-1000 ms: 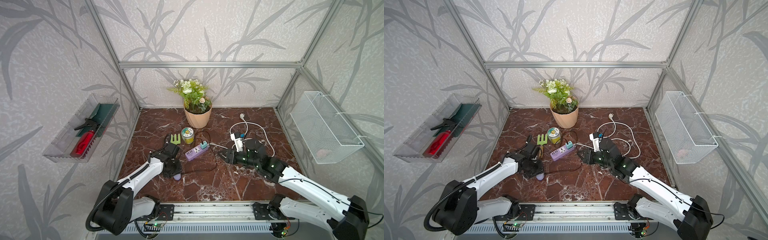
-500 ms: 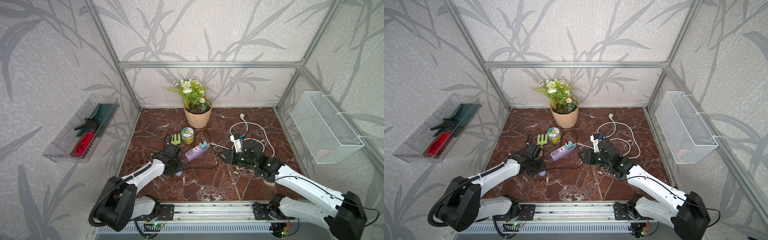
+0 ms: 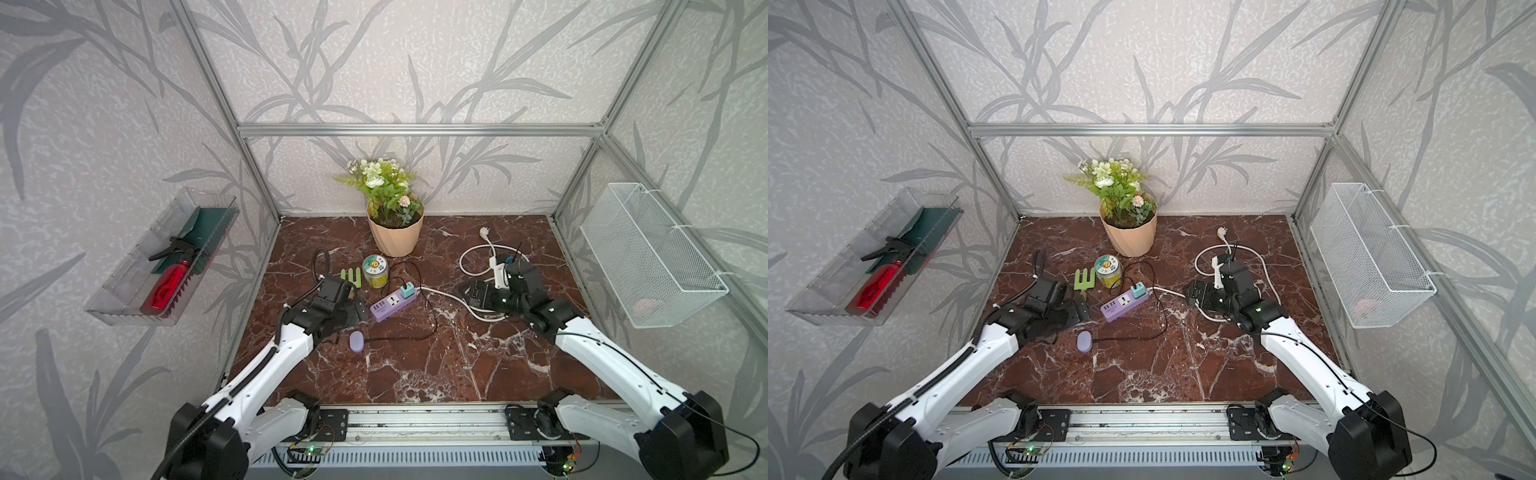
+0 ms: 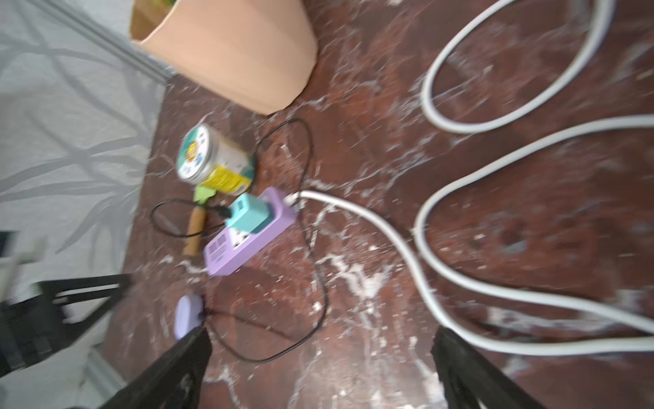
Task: Charge the bluetooth headset
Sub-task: Reset both arms
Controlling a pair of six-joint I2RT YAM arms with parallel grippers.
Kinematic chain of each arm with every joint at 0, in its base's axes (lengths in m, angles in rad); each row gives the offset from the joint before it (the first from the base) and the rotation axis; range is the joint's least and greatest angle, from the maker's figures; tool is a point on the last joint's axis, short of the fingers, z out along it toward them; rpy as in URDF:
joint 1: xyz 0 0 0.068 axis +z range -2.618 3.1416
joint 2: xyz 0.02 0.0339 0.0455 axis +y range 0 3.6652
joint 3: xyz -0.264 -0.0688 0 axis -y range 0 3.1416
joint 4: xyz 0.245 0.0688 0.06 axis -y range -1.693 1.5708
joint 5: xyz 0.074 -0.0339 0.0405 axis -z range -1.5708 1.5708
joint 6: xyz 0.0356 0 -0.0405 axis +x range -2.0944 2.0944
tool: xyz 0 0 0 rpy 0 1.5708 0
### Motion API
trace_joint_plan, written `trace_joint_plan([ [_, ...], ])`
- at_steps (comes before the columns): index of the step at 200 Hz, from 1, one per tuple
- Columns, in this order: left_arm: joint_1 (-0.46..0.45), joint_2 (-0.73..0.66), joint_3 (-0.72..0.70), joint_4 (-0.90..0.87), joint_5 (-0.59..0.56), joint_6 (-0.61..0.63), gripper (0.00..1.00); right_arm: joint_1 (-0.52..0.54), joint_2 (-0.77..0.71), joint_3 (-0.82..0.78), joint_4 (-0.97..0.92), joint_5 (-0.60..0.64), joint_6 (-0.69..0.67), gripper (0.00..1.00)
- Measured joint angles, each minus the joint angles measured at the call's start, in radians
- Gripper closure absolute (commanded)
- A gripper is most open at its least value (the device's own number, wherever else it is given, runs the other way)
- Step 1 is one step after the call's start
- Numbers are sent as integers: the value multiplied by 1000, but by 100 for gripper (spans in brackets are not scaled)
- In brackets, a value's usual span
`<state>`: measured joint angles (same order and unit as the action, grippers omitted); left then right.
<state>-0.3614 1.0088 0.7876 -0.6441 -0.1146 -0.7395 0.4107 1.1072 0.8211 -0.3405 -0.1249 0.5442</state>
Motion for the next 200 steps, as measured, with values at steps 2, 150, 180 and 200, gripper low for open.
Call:
trace_joint_plan([
  [2,3,-10,6,2,-15,2,1,-1,1,7,-6,17,-10,1],
  [150,357,373,-356,1086,-320,591,1,-101,439,-337,957,623,-706,1],
  [180,432,473,-343,1218,-115,613,1,-208,446,-343,1032,541,-659,1],
  [200,431,506,-382,1359,-39,624,1,-265,452,-443,1223,457,-636,1],
])
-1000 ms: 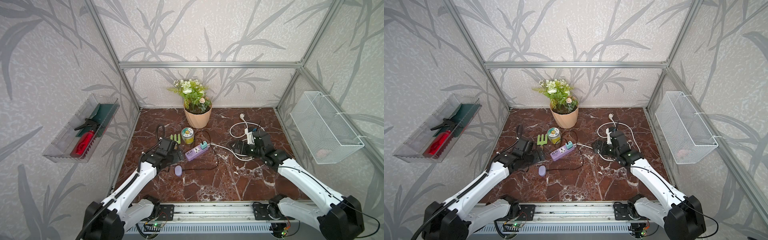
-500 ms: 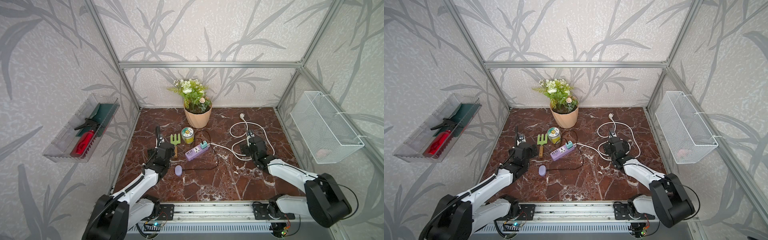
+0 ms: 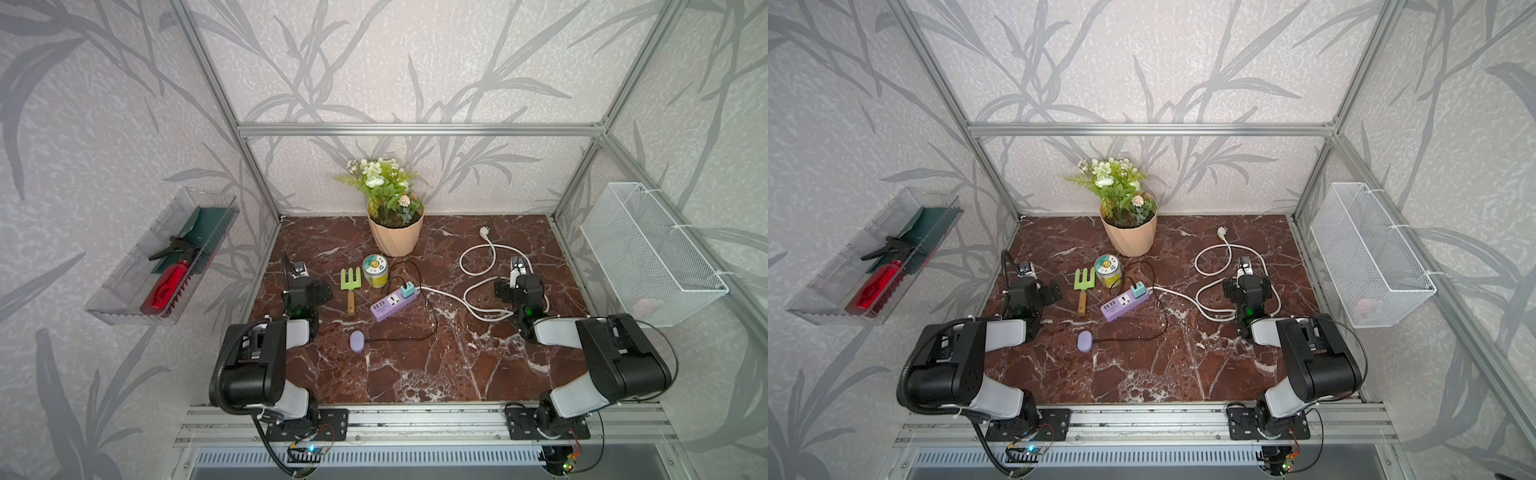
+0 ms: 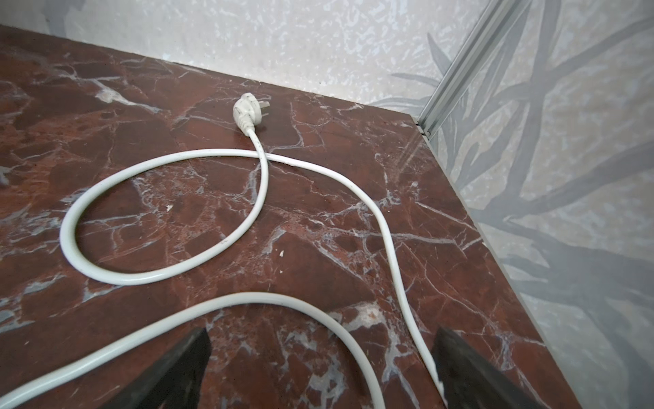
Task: Charge the bluetooth headset
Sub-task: Reset both arms
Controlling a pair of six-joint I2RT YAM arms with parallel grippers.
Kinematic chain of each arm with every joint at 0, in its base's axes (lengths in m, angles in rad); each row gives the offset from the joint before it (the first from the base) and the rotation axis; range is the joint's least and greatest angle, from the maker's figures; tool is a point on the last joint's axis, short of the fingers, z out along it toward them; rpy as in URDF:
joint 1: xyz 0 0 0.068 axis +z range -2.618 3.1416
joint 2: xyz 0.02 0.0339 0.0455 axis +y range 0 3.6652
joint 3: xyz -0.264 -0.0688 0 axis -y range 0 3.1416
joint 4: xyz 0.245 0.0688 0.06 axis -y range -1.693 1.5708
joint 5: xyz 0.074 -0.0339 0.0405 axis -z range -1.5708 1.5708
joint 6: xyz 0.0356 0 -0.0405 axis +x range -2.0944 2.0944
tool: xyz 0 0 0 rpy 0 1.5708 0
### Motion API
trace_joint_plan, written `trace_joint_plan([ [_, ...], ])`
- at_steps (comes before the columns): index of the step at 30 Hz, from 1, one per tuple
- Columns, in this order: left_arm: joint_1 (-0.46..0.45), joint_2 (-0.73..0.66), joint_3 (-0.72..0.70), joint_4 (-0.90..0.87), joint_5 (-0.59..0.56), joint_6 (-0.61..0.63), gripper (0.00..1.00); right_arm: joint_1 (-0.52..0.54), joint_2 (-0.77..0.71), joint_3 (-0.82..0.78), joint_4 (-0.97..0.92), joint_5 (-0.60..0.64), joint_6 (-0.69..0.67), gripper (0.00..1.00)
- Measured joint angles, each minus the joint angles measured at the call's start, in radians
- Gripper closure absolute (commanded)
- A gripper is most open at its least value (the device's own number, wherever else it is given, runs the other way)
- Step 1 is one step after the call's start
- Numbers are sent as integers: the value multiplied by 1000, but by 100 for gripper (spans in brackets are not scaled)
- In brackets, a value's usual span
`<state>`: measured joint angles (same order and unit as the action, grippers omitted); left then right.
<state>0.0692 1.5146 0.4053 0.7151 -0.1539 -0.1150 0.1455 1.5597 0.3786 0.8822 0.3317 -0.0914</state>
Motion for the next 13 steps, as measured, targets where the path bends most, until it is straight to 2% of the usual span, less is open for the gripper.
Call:
trace_joint_plan([
  [1,-5,3,-18,30,1,1,1,-8,14,-44,65,-22,5,1],
  [3,-26,8,-26,42,-17,8,1,-8,24,-83,74,-61,9,1],
  [8,-90,9,-24,88,-103,19,1,-7,26,-56,118,-113,14,1],
  [13,-91,10,-21,90,-126,23,1,-7,28,-57,167,-129,14,1],
])
